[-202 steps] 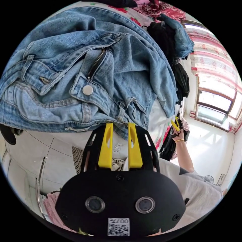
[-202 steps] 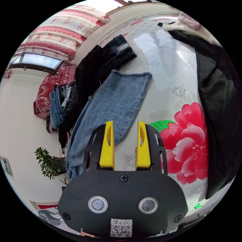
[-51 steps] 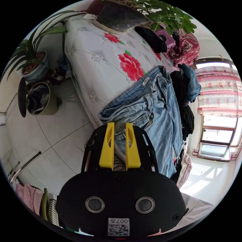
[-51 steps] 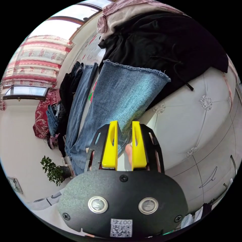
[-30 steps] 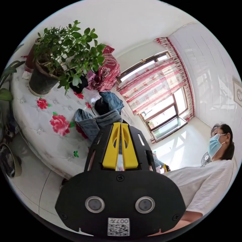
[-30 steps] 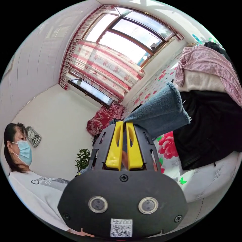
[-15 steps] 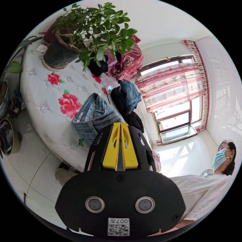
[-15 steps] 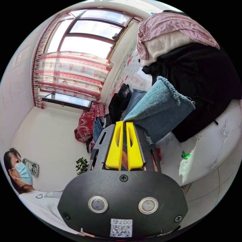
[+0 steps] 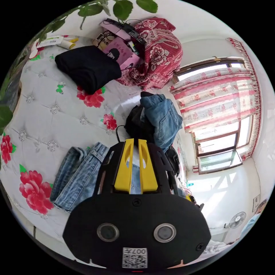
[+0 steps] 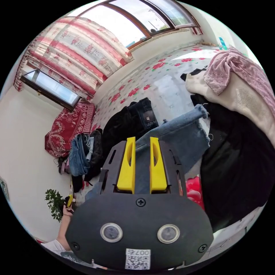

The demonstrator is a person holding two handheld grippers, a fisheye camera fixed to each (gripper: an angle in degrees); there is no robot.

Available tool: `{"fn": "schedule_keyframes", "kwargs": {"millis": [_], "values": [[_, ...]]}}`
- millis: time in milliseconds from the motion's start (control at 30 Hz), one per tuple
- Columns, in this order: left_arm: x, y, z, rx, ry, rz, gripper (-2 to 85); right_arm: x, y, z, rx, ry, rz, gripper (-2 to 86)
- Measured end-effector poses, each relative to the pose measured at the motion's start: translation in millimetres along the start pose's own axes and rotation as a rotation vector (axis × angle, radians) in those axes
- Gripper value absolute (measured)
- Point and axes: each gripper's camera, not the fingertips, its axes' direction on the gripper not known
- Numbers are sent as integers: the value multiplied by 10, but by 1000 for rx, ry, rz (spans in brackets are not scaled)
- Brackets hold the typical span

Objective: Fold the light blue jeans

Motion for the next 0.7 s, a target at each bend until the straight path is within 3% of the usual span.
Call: {"fn": "schedule_keyframes", "kwargs": {"millis": [133,233,400,567,600,700], "values": [[74,243,240,-57,-76,134,41,210,93,498,-40,21,27,22],[-70,674,230,-108,-259,210,60,624,307,738,-83,108,95,27],[-244,979,137,-107,-435,249,121,1309,419,929,-82,123,314,39],[-322,794,877,-307,-534,230,99,1249,212,1401,-134,119,302,33],[-282,805,951,-291,-591,245,82,1194,184,1453,-100,189,298,26],[-195,781,1093,-341,-594,228,42,1124,129,1544,-103,144,299,9]]}}
